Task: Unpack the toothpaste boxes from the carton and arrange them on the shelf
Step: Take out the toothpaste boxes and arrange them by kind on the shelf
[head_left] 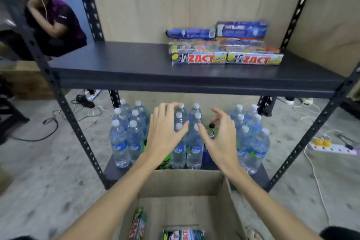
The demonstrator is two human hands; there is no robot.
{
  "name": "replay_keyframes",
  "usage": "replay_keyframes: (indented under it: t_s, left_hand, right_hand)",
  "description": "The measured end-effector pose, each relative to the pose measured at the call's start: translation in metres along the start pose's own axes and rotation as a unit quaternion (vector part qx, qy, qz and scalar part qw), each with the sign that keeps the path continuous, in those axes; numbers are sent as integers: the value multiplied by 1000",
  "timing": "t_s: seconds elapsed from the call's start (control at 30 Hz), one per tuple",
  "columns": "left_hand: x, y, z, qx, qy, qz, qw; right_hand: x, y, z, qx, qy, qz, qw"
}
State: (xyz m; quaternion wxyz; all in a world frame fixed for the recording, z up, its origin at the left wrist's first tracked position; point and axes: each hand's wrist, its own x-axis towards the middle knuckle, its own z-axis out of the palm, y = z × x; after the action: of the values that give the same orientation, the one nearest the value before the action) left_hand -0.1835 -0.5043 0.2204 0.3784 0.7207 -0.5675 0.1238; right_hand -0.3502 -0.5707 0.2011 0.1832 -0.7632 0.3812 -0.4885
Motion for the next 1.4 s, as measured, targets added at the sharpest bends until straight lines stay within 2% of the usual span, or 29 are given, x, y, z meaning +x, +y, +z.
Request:
replay_keyframes:
  t_s: [0.2,0.3,0.43,0.57,0.63,0.77,0.83,0.97,1.17,1.27,1.4]
  left_hand:
    - [-105,-72,43,52,-120,-127,983]
    - [-151,-113,66,71,-190,-206,957]
    - [-213,-155,98,47,-259,-304,916]
    - [-261,-172,123,53,-330,-349,876]
    - [-280,-179,133,66,-365,-351,860]
    - [-310,-191,154,13,-458,-307,834]
    - [-317,-190,167,-19,-498,-279,821]
    - [-325,-189,201,-38,-517,-291,804]
    - [-334,-177,239,-57,-513,-401,757]
    - [-339,-178,252,-43,-482,-426,764]
    - [-342,-193,266,-70,-435,-489,753]
  right_hand:
    - [-102,50,59,-32,-75,84,993]
    - [-148,87,81,-81,-158,88,980]
    - [-209,133,98,-105,-280,148,943]
    - [-254,171,107,-133,-384,191,893]
    - [-267,190,109,-147,-447,211,857]
    - [-281,221,107,-159,-592,216,760]
    - [-284,232,104,-151,-622,200,742]
    - [-292,246,106,-132,-654,166,726]
    - [-297,256,109,-146,-668,77,726]
    - [-296,260,111,-156,-674,2,723]
    - [-296,264,111,-162,-664,-48,728]
